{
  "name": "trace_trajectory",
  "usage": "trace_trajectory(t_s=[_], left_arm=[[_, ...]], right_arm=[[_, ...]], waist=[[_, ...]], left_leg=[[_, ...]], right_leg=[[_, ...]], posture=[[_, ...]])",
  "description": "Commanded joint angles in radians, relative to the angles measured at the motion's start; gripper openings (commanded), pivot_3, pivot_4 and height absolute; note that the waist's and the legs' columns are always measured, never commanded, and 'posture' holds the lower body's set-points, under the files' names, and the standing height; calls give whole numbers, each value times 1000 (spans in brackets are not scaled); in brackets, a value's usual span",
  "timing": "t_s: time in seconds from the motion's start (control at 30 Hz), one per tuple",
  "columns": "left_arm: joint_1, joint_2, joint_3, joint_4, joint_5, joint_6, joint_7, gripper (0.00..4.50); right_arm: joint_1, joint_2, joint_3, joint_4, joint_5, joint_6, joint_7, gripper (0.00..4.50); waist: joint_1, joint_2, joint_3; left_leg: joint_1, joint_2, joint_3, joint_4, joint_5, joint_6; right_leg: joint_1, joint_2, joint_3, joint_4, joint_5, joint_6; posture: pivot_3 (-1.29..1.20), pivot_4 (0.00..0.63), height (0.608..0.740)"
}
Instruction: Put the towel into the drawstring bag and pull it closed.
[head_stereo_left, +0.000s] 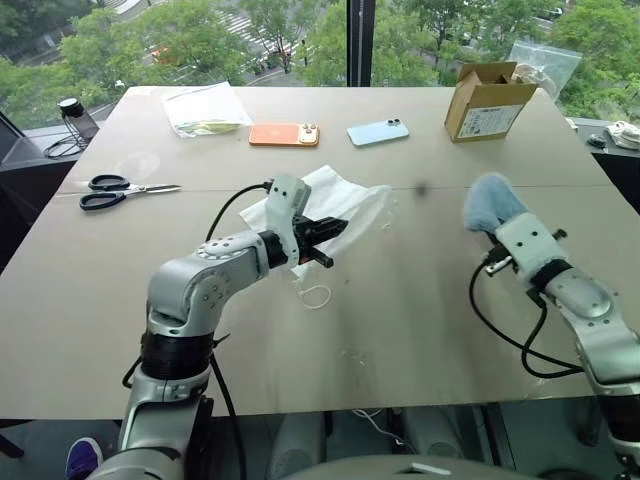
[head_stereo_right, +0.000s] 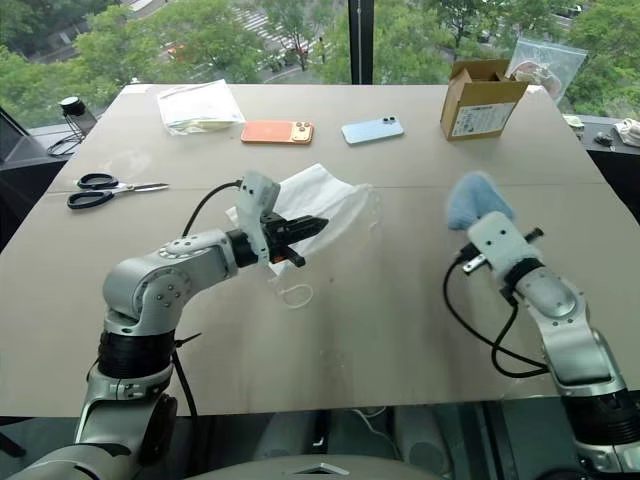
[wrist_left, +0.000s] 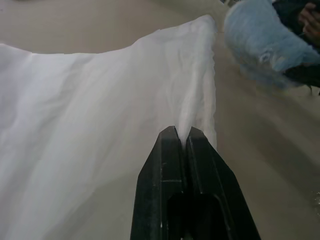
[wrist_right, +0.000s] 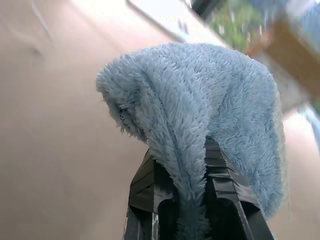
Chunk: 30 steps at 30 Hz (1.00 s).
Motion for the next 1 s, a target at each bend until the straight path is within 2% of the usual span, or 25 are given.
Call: trace_trajectory(t_s=[0.03,0.13,0.27,0.5,0.73,0.9,1.0], left_arm=[[-54,-16,-45,57,47,15,15,0],[-95,-56,-56,107,51,29,12,0],[-145,-142,-10,162,20,92,37,0],[-164,-207,13,148,16,123,47,0],[-147,-174,34,75,-2,137,28,0],[-115,-123,13,18,3,136,1,0],[-70,-58,-37,-26,39,97,-38,0]], right_arm=[[-2,18,65,-120,-46,-45,16,34],[-8,18,164,-132,-107,-107,55,34],[-32,1,274,-59,-178,-217,115,34],[-117,14,369,105,-258,-316,178,34],[-198,7,423,223,-274,-355,297,34],[-246,21,393,273,-271,-348,307,34],[-254,54,358,274,-228,-318,303,34]], waist=[[2,0,0],[8,0,0],[13,0,0],[11,-1,1],[13,-1,1],[11,0,1],[10,0,1]], left_leg=[[0,0,0,0,0,0],[0,-1,0,0,0,0],[-1,-1,0,0,0,0],[-1,0,0,0,0,0],[-1,0,0,0,0,0],[-1,-1,-2,0,0,0],[0,0,-2,-1,0,0]], right_leg=[[0,0,0,0,0,0],[0,-1,0,-1,0,0],[0,0,-1,-2,0,0],[0,0,-1,-1,2,-3],[0,-1,-1,-2,2,-4],[0,-1,-1,-2,2,-4],[-1,-1,-1,-1,2,-4]], posture=[[0,150,740],[0,150,740],[0,150,740],[0,150,740],[0,150,740],[0,150,740],[0,150,740]])
